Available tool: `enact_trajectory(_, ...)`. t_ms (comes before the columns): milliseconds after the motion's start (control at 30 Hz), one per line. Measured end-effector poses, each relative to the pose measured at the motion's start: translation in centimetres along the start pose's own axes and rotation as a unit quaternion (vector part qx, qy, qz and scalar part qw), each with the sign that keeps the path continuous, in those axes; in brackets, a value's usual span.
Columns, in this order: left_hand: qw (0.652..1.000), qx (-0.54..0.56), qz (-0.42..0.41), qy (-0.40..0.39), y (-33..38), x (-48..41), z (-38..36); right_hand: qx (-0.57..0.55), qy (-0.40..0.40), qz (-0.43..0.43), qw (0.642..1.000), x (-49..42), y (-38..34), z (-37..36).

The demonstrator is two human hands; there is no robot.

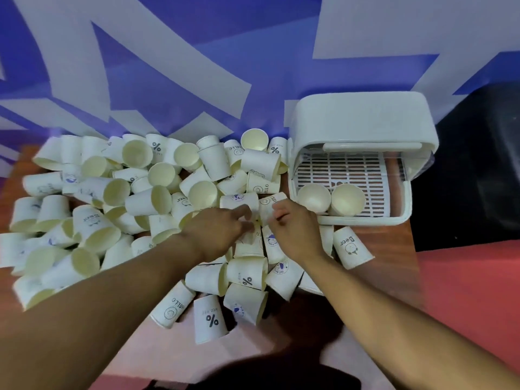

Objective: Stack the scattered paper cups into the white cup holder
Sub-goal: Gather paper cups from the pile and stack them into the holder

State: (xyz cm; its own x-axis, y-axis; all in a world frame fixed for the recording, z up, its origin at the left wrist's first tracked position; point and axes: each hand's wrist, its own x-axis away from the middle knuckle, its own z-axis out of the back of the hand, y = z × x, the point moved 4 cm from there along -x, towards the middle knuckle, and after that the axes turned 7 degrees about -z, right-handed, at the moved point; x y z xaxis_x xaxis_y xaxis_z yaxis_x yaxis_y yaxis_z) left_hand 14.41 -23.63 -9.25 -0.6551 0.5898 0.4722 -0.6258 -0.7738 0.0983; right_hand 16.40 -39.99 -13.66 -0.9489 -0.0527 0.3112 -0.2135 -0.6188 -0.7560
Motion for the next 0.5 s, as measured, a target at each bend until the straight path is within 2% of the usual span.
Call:
enact_trajectory(100,0.998,-0.05,-0.025,-0.008,0.4,-0.2,0.5,-0.009,-0.033,-0.035,0.999,-1.3,-1.1,-1.7)
enact_trajectory(267,0.994,-0.099,-0.048,-0.023,0.3,-0.6,1.1,-0.051,-0.044,-0.133,0.989,-3.8,-1.3,-3.1)
enact_trajectory(500,0.992,-0.108,-0.062,0.028,-1.4,0.4,0.5,-0.101,-0.052,-0.213,0.97,-5.3,-0.9,-4.3)
